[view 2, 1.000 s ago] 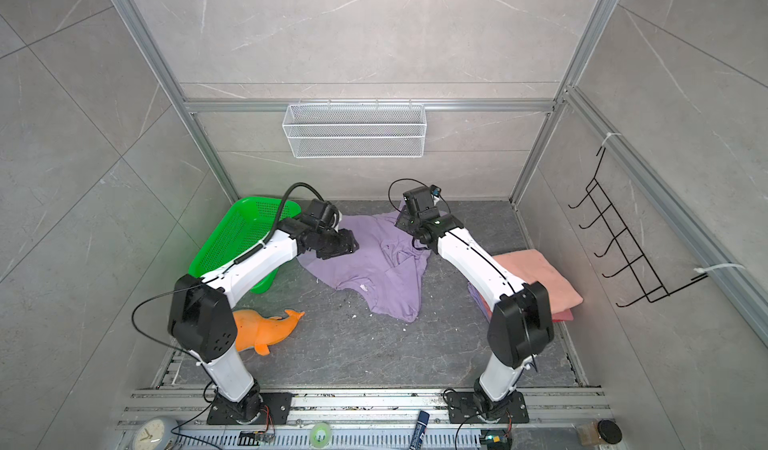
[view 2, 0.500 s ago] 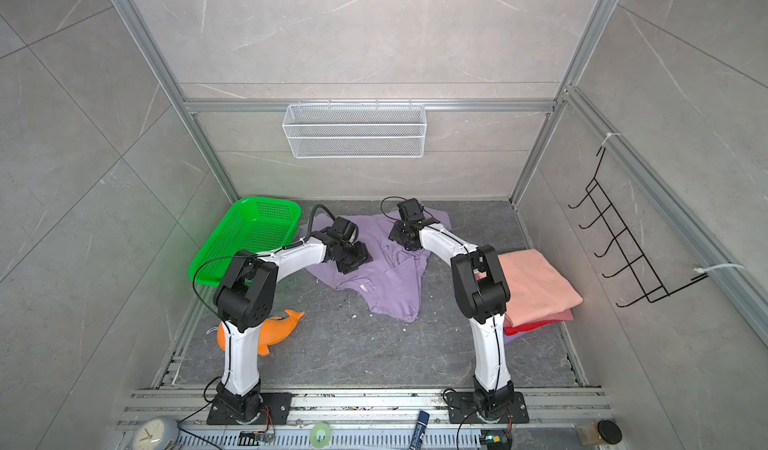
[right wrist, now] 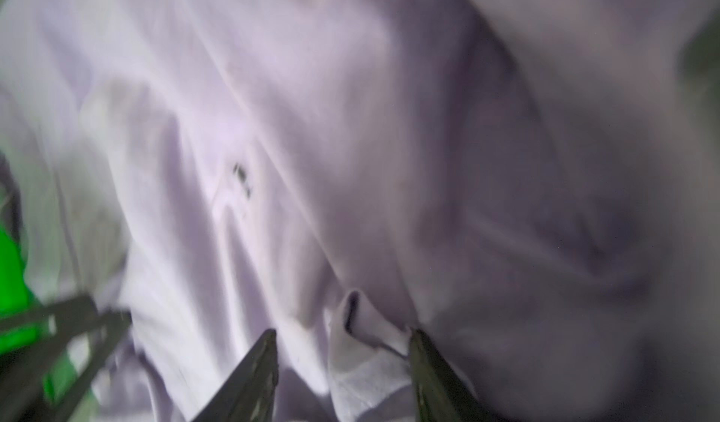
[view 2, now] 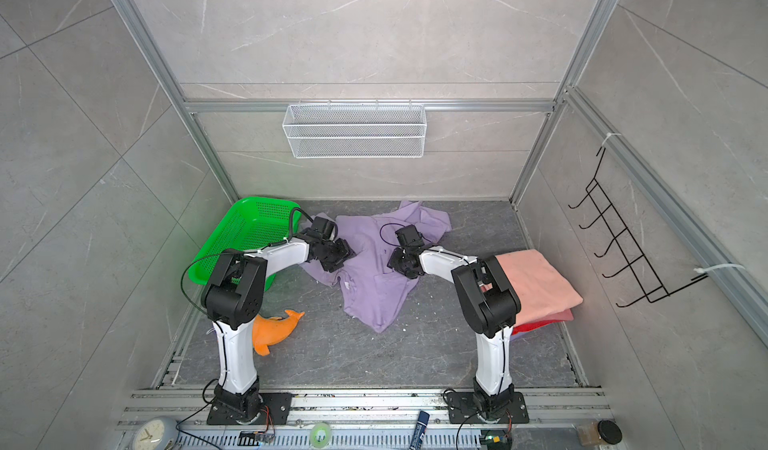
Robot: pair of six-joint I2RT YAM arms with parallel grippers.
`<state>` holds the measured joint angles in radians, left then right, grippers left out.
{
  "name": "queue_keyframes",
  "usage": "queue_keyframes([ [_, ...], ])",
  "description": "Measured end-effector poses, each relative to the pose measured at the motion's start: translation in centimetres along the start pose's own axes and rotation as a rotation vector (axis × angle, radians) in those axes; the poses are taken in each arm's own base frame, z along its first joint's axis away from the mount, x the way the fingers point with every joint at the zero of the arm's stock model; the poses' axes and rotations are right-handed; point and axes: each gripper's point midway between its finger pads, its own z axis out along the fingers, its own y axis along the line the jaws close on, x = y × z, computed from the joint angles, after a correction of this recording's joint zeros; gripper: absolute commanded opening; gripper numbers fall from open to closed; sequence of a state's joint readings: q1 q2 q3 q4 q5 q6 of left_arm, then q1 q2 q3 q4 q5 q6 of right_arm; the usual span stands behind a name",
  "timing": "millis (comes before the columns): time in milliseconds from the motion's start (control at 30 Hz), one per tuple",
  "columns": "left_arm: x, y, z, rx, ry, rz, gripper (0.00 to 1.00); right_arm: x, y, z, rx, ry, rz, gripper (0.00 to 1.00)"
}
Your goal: Fold and stack the t-shirts
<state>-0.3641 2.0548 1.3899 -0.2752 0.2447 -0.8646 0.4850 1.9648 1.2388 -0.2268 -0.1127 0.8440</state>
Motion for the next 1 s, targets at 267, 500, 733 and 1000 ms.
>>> queue_keyframes([
  [267,-5.1,1.4,-0.6,-0.089,-0.013,0.115,0.60,7.7,4.0,-2.1,-0.080,0.156,-0.094,0.59],
  [500,-3.4,-0.7,-3.7,-0.083,0.010,0.257,0.60,-1.5,8.0,-7.5,-0.112,-0.056,-0.134,0.62],
  [733,2.7,-4.1,-9.6,-0.016,0.003,0.373,0.58,-13.9,3.5,-10.6,-0.029,-0.284,-0.019,0.62],
  [1000,7.4,-0.1,-9.0,-0.114,0.070,0.354,0.56,-19.3,-0.1,-5.7,0.165,-0.321,-0.077,0.61],
])
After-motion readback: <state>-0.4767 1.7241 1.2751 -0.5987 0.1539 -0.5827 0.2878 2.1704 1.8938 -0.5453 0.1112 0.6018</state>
